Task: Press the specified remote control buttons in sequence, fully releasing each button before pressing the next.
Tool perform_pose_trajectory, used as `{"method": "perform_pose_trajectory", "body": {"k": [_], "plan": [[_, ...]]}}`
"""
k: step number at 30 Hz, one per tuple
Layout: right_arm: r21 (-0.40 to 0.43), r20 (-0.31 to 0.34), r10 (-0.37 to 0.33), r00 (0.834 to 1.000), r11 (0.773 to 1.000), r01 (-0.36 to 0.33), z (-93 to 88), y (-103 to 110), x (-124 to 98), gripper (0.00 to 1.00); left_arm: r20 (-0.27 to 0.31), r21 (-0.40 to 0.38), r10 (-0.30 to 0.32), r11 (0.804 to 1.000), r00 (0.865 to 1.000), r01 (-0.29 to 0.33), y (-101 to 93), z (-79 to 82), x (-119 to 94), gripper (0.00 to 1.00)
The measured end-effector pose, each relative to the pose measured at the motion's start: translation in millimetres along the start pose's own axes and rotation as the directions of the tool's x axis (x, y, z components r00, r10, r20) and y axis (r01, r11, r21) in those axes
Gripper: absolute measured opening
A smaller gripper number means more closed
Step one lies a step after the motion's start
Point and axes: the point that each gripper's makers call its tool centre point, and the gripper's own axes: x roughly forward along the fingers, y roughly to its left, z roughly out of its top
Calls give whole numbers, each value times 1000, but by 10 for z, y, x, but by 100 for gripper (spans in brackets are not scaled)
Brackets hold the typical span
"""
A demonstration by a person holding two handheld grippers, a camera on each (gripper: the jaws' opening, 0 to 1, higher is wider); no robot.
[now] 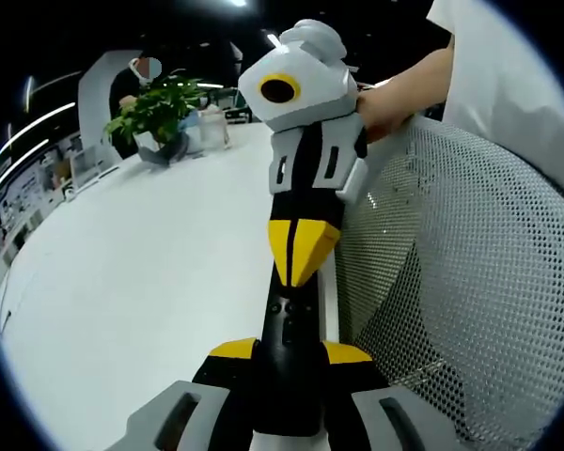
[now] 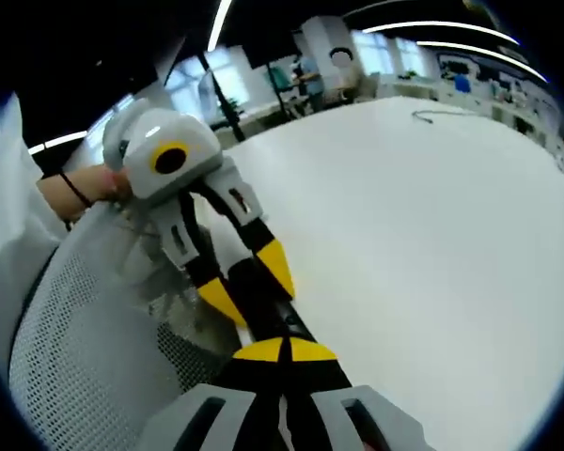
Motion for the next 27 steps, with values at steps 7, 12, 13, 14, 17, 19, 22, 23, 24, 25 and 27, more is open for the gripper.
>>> {"method": "perform_pose_trajectory", "body": {"k": [7, 12, 13, 14, 17, 19, 22, 23, 24, 25, 27], "plan": [[-180, -108, -29, 994, 984, 9, -9, 7, 29, 0, -2, 3, -1, 1000, 1000, 1, -1, 1, 5, 24], [-326, -208, -56, 977, 945, -15, -20, 9, 49, 0, -4, 6, -1, 1000, 1000, 2, -2, 1, 5, 24], [-338, -225, -60, 973, 941, -20, -19, 7, 52, 0, -4, 7, -2, 1000, 1000, 2, -2, 2, 5, 24], [-343, -242, -63, 968, 939, -24, -21, 8, 54, 0, -4, 7, -2, 1000, 1000, 2, -2, 2, 5, 24], [-373, -295, -72, 953, 927, -45, -15, 1, 73, 0, -4, 7, -3, 1000, 1000, 3, 2, 0, 7, 24], [-383, -320, -79, 944, 922, -53, -14, 1, 77, 0, -3, 6, -3, 1000, 1000, 3, 1, 2, 7, 24], [-393, -335, -85, 938, 918, -57, -16, -4, 81, 0, -4, 5, -2, 1000, 1000, 2, 2, 4, 8, 24], [-389, -332, -88, 939, 920, -51, -21, -8, 74, 0, -4, 5, -2, 1000, 1000, 2, 2, 4, 8, 24], [-386, -322, -93, 942, 922, -41, -20, -9, 72, 0, -5, 3, -1, 1000, 1000, 1, 3, 3, 9, 24], [-388, -308, -100, 946, 921, -28, -23, -7, 68, 0, -6, 3, -1, 1000, 1000, 1, 4, 3, 10, 24], [-415, -263, -132, 956, 910, 12, -20, -3, 68, 0, -6, 2, -1, 1000, 1000, 1, 4, 6, 9, 24]]}}
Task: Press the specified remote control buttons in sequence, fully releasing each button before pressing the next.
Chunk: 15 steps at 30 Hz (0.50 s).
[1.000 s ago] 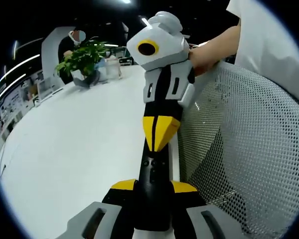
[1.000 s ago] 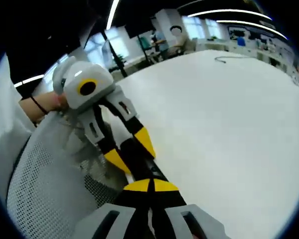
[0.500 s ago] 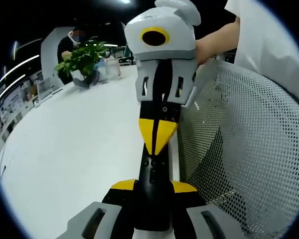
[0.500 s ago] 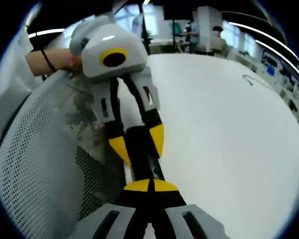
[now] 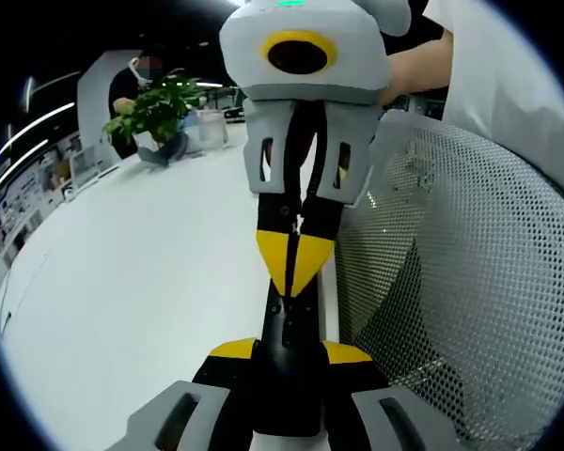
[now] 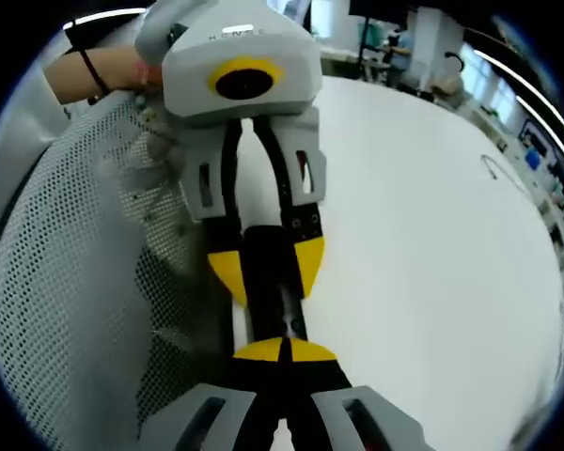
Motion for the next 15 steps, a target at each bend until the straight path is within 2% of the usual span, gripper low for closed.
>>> {"method": "perform_pose_trajectory", "body": {"k": [4, 15], "plan": [[-27, 12, -73, 997, 997, 73, 7, 21, 0, 0, 0, 0, 0, 1000, 1000, 0, 1, -3, 2, 24], [-143, -16, -133, 991, 981, 130, 31, 39, 15, 0, 0, -3, 0, 1000, 1000, 0, 7, -6, 3, 24]]}}
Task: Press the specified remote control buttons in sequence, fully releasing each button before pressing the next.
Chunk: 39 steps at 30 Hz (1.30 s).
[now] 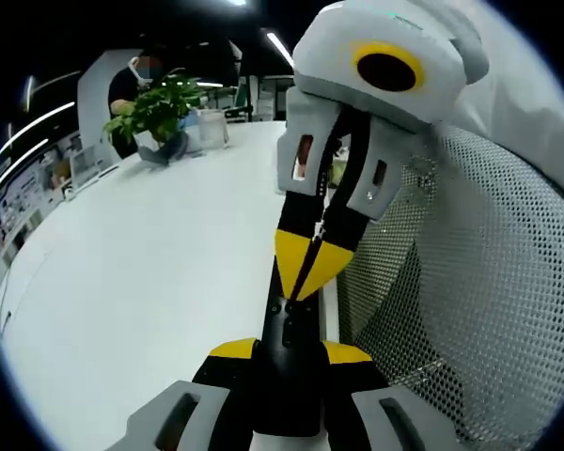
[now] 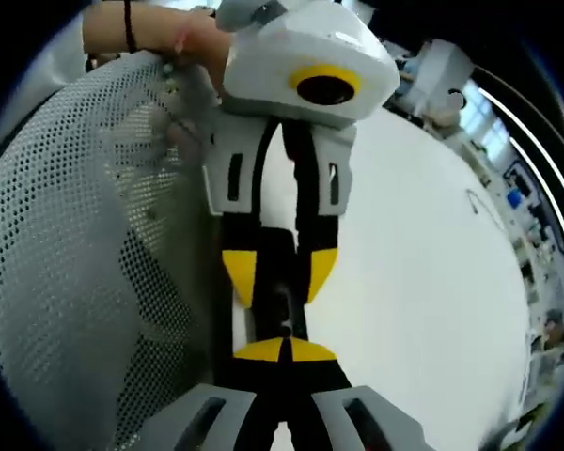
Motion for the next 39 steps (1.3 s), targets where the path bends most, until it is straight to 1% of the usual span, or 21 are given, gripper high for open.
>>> {"method": "perform_pose_trajectory", "body": {"k": [3, 4, 5, 6, 7, 9, 14, 19, 23, 30, 33, 37, 39], "plan": [[-11, 3, 6, 1000, 1000, -6, 17, 20, -3, 0, 0, -1, 0, 1000, 1000, 0, 0, 3, 1, 24], [13, 45, 50, 998, 999, -51, 97, 115, 9, 0, 0, -2, 0, 1000, 1000, 0, 1, 2, 1, 24], [17, 35, 37, 999, 999, -37, 92, 111, 12, 0, -1, 2, -1, 1000, 1000, 1, -2, 0, 2, 24], [-29, 13, 9, 1000, 1000, -8, 71, 79, 15, 0, -1, 5, 0, 1000, 1000, 0, 0, 0, 1, 24], [-63, 2, 10, 1000, 998, -10, 75, 95, 17, 0, -1, 2, 0, 1000, 1000, 0, -1, -1, 0, 24], [-38, 0, 14, 1000, 999, -14, 76, 99, 18, 0, -1, 3, 0, 1000, 1000, 0, 0, 1, 1, 24], [-33, 3, 24, 1000, 999, -24, 62, 107, 10, 0, -1, 3, 0, 1000, 1000, 0, 0, 2, -2, 24], [-26, 15, -6, 1000, 1000, 6, 56, 115, 15, 0, -1, 2, 0, 1000, 1000, 0, 0, 2, -1, 24], [-19, 16, -13, 1000, 1000, 14, 60, 109, 20, 0, -1, 3, -2, 1000, 1000, 2, 2, -2, -1, 24], [-81, -7, -20, 1000, 996, 19, 65, 124, 32, 0, -1, 4, -4, 1000, 1000, 4, -5, 0, -1, 24], [-121, -22, -25, 999, 992, 22, 71, 125, 41, 0, 0, 5, -5, 1000, 1000, 5, -7, -1, -1, 24], [-133, -28, -40, 999, 990, 36, 71, 125, 41, 0, 1, 6, -5, 1000, 1000, 5, -8, -1, -2, 24], [-108, -14, -37, 999, 993, 35, 69, 114, 35, 0, 1, 7, -5, 1000, 1000, 5, -9, 0, -4, 24]]}}
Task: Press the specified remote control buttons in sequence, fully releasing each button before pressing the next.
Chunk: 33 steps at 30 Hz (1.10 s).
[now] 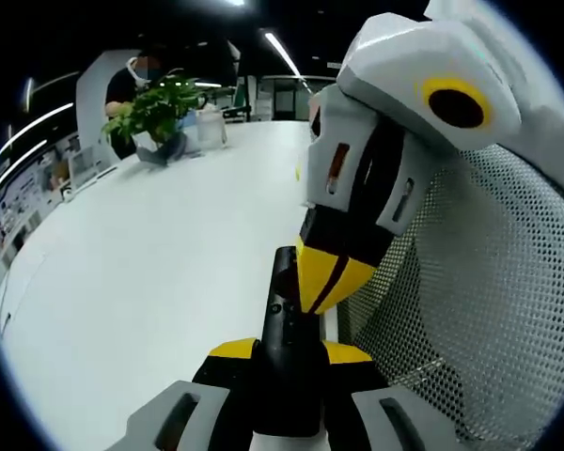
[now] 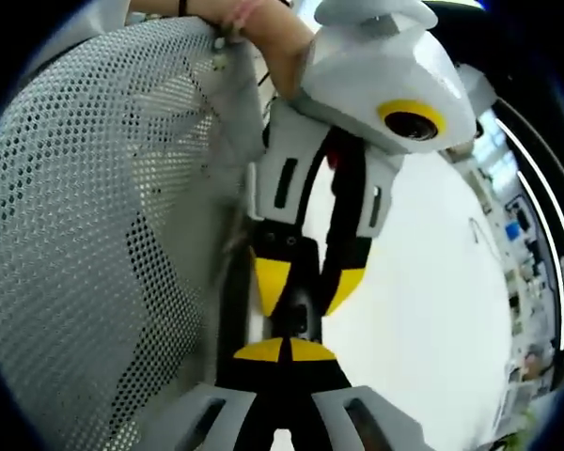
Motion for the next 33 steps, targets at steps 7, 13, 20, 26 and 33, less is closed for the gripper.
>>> {"method": "perform_pose_trajectory", "body": {"k": [7, 13, 20, 26, 33], "plan": [[27, 26, 15, 1000, 1000, -16, 8, -44, -27, 0, 1, -3, 4, 1000, 1000, -4, 1, 3, 2, 24], [150, 49, 46, 998, 987, -52, -2, -142, -44, 0, 1, 2, 2, 1000, 1000, -2, -2, 7, 2, 24], [106, 31, 93, 995, 990, -96, -23, -121, -4, 0, 0, 9, 0, 1000, 1000, 0, -3, 12, 12, 24], [159, 24, 157, 987, 974, -159, -24, -131, 7, 0, -1, 9, -1, 1000, 1000, 1, -5, 11, 14, 24], [176, 30, 164, 986, 970, -167, -25, -130, 5, 0, -1, 9, -1, 1000, 1000, 1, -7, 15, 11, 24]]}}
